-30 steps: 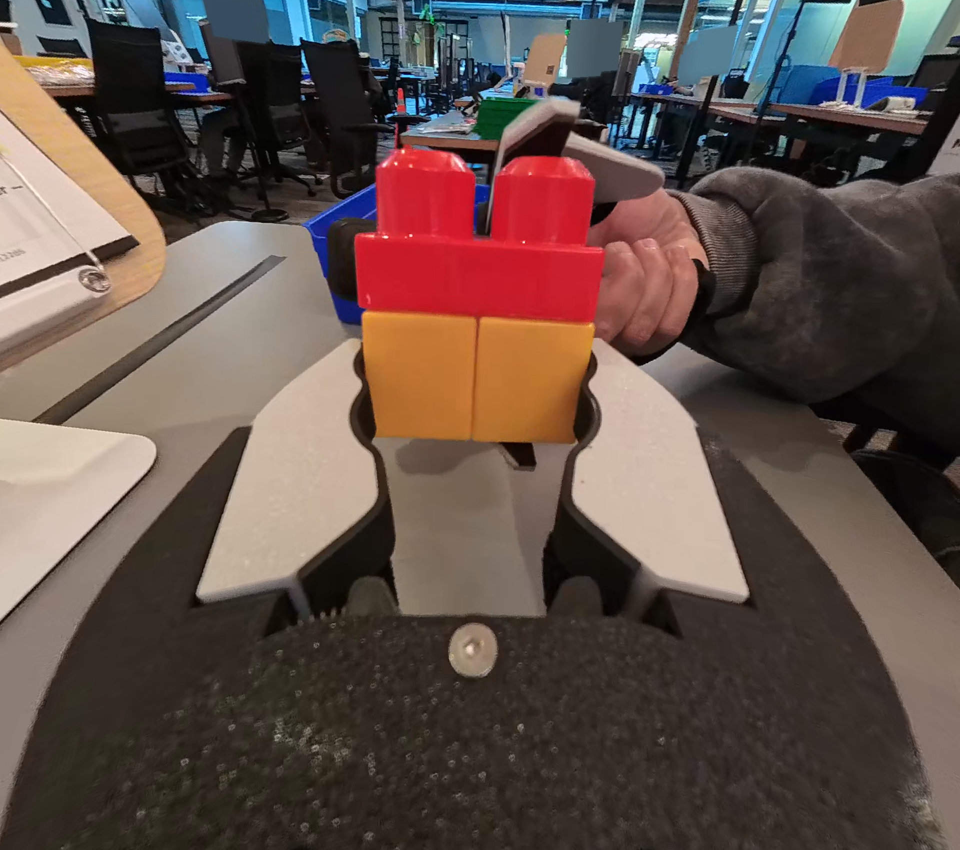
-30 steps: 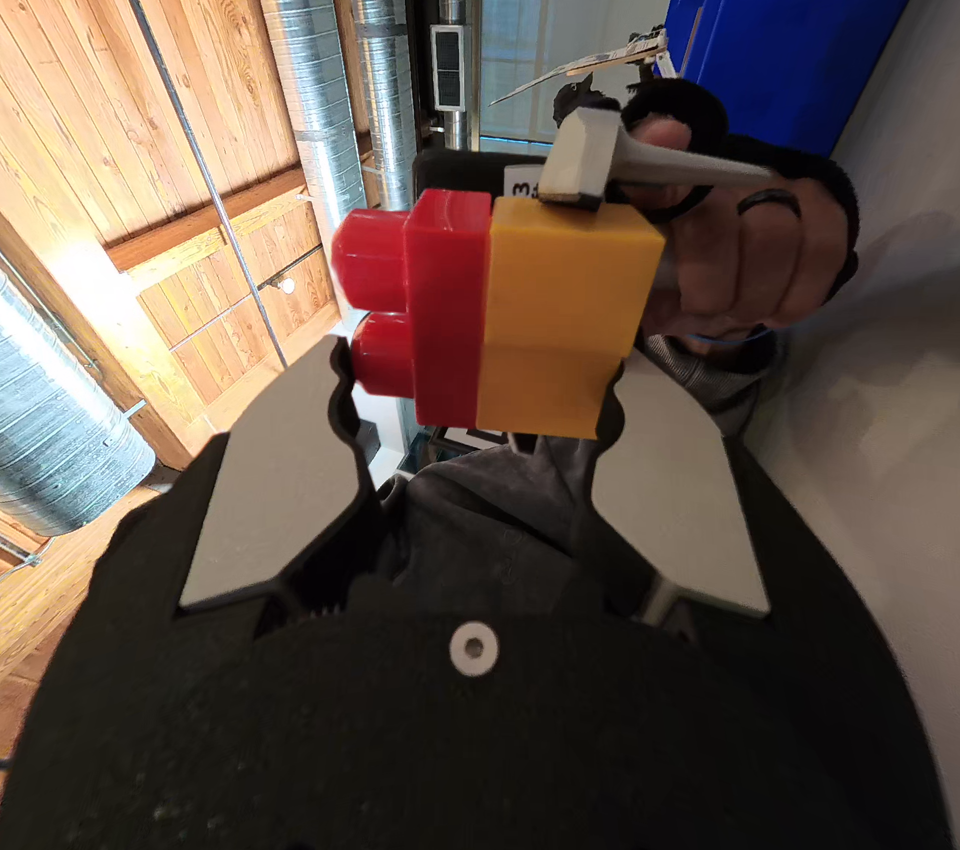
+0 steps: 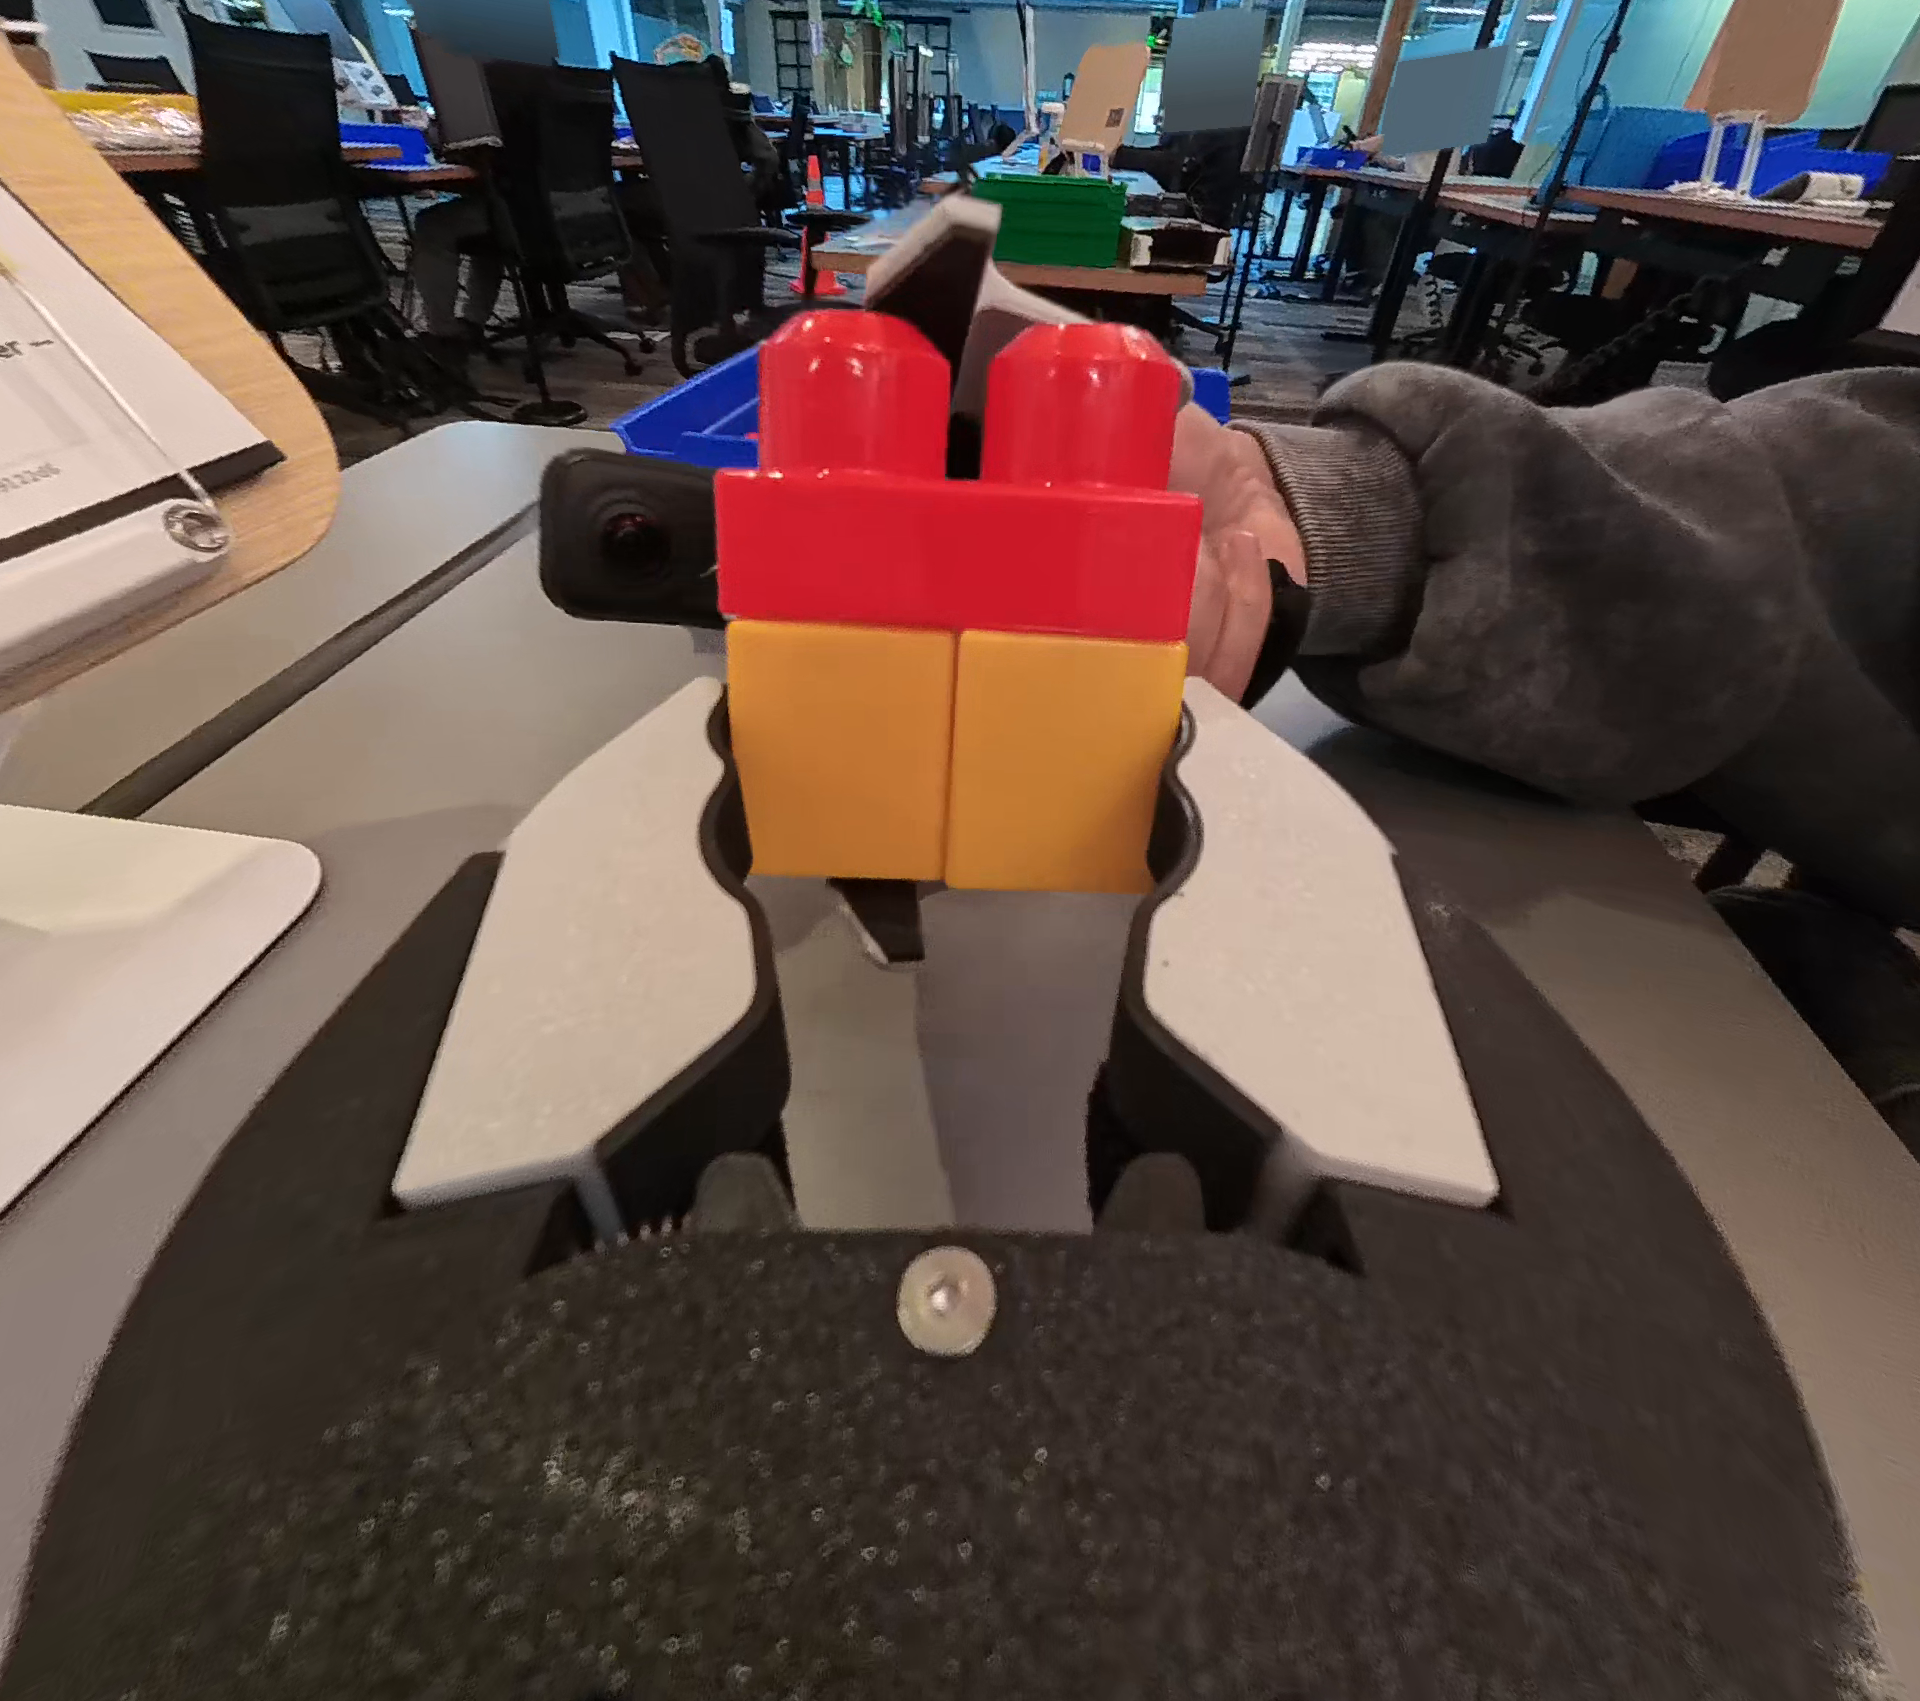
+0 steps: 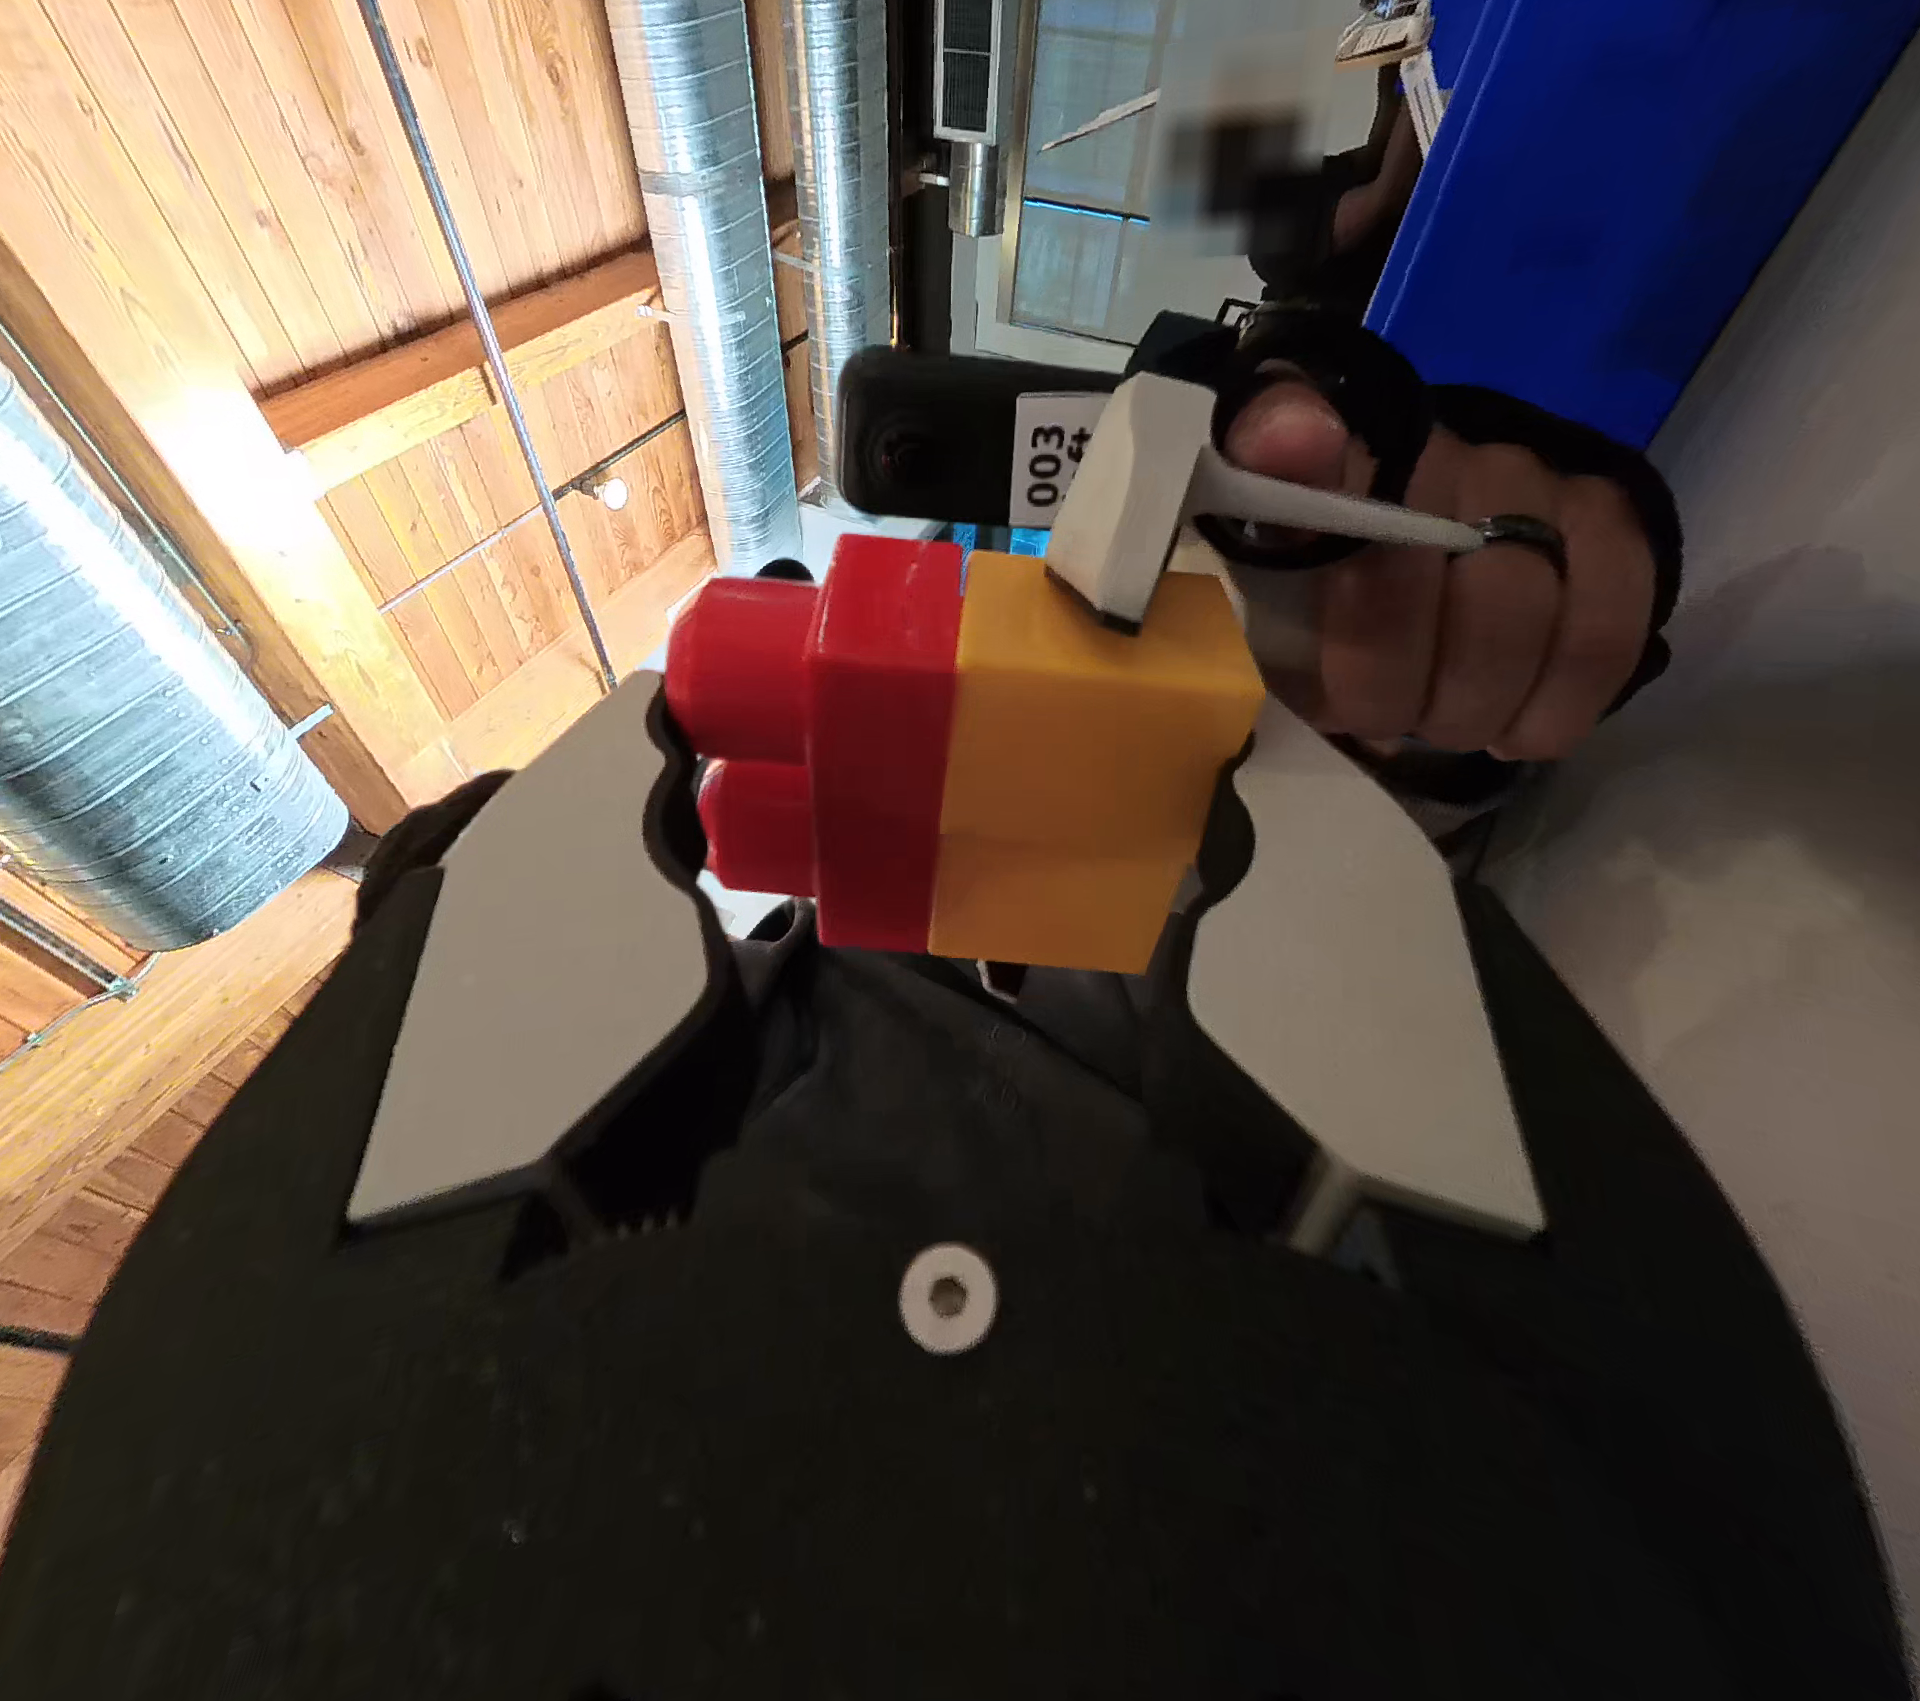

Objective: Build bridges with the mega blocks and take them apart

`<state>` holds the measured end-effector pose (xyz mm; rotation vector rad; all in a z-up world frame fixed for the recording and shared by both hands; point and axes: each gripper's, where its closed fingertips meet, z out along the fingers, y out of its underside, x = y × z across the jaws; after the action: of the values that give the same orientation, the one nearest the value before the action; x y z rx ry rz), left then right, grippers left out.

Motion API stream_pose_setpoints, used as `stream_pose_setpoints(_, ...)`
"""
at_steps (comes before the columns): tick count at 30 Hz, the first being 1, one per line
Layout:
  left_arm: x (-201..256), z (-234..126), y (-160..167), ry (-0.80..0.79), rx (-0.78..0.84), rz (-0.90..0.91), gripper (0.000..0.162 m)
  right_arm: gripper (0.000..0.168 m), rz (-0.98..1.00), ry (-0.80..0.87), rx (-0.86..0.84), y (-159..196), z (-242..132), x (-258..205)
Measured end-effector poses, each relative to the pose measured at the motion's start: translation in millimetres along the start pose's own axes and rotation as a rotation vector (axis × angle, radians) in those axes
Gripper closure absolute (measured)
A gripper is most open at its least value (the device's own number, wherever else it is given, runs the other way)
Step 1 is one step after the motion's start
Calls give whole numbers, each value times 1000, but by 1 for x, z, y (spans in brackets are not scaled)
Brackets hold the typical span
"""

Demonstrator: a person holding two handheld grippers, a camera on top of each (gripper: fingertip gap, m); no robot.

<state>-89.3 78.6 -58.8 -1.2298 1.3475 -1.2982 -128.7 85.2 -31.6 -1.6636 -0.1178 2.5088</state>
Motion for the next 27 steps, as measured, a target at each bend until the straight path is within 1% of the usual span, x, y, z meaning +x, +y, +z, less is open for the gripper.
stream_pose_setpoints(5,2,2,2,11,-7,4,87,73,-4,4,-15,3,-2,1)
stream_pose_setpoints(8,-1,2,3,-18,-14,21,87,73,-4,15,-3,0,-2,1)
stream_pose_setpoints(10,-7,3,6,-64,-36,37,87,73,5,41,48,-9,-3,5)
stream_pose_setpoints(12,-10,3,6,-81,-25,32,87,73,11,39,64,-12,-3,4)
stream_pose_setpoints(15,-14,1,4,-120,-23,57,87,74,-37,47,109,-18,-3,3)
stream_pose_setpoints(17,-16,-2,0,-124,0,39,87,70,-71,71,134,-22,-7,3)
stream_pose_setpoints(20,-28,-8,0,-187,-2,36,87,66,-174,126,157,-23,-9,-1)
stream_pose_setpoints(21,-34,-10,1,-223,-9,38,87,63,-220,167,170,-24,-8,-1)
stream_pose_setpoints(23,-45,-12,4,-297,-31,51,87,66,-317,291,195,-28,-9,5)
stream_pose_setpoints(24,-53,-15,7,-356,-52,66,87,70,-366,363,216,-31,-11,10)
stream_pose_setpoints(27,-65,-18,14,-461,-115,125,87,83,-459,567,234,-39,-18,24)
